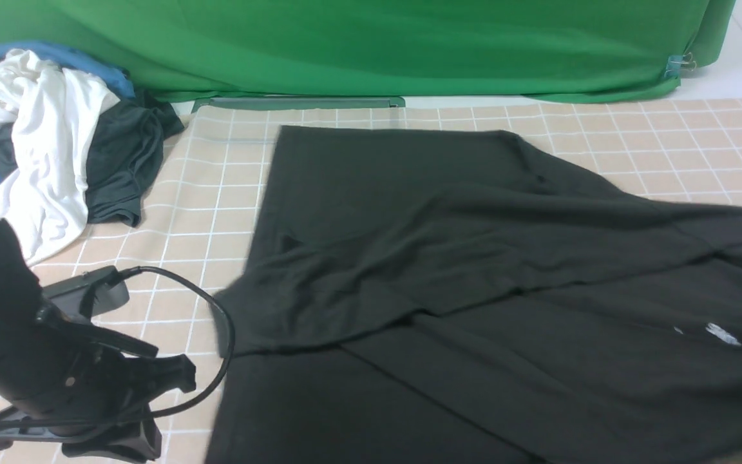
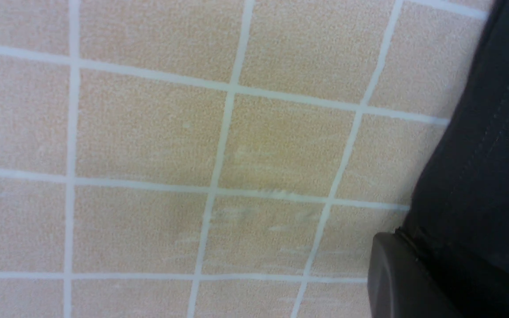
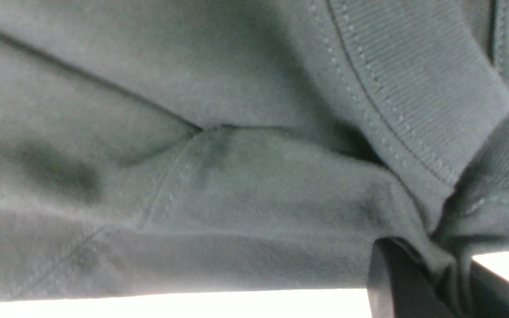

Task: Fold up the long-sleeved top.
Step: Use both arms simultaneously to clamp the lower edge of the clothing fabric

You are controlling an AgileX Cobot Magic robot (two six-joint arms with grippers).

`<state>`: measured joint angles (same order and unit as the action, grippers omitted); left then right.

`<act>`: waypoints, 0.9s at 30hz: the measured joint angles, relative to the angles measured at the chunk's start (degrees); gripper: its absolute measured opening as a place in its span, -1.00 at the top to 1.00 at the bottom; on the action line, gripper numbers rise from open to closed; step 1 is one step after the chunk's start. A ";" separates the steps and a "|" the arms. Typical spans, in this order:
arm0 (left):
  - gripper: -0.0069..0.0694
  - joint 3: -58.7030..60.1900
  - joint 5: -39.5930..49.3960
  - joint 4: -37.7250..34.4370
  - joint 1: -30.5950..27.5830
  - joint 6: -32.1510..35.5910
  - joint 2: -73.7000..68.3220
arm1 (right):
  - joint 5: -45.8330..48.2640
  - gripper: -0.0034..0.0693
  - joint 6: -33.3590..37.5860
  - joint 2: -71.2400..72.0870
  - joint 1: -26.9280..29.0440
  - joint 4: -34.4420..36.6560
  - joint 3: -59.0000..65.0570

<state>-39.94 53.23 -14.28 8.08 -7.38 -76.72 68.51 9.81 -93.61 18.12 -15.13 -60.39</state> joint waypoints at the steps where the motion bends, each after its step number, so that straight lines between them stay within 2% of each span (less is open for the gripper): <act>1: 0.78 0.00 0.63 0.06 0.00 0.50 0.58 | 0.14 0.70 -0.15 1.86 0.57 -1.74 1.96; 5: 0.78 0.00 2.09 -0.12 0.00 1.65 1.25 | -0.04 0.70 -0.18 7.73 2.37 -4.93 8.03; 8: 0.78 0.00 3.04 -3.11 0.00 3.97 1.25 | -1.90 0.70 -0.16 10.23 2.78 -5.25 10.48; 12: 0.78 0.09 6.09 -7.82 0.00 8.33 1.25 | -3.35 0.70 -0.51 10.13 2.79 -5.25 10.76; 18: 0.67 2.59 4.37 -11.05 0.00 9.37 1.29 | -4.82 0.70 -1.46 10.13 2.79 -5.25 10.83; 23: 0.25 4.92 2.22 -14.72 0.00 10.09 1.29 | -5.78 0.70 -1.80 10.07 2.79 -5.26 10.88; 27: -0.19 5.18 -0.37 -16.68 0.51 11.96 1.18 | -6.24 0.70 -2.37 10.02 2.79 -5.26 10.88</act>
<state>-34.76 52.86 -30.96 8.59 4.58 -75.54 62.27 7.43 -83.59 20.91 -20.39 -49.51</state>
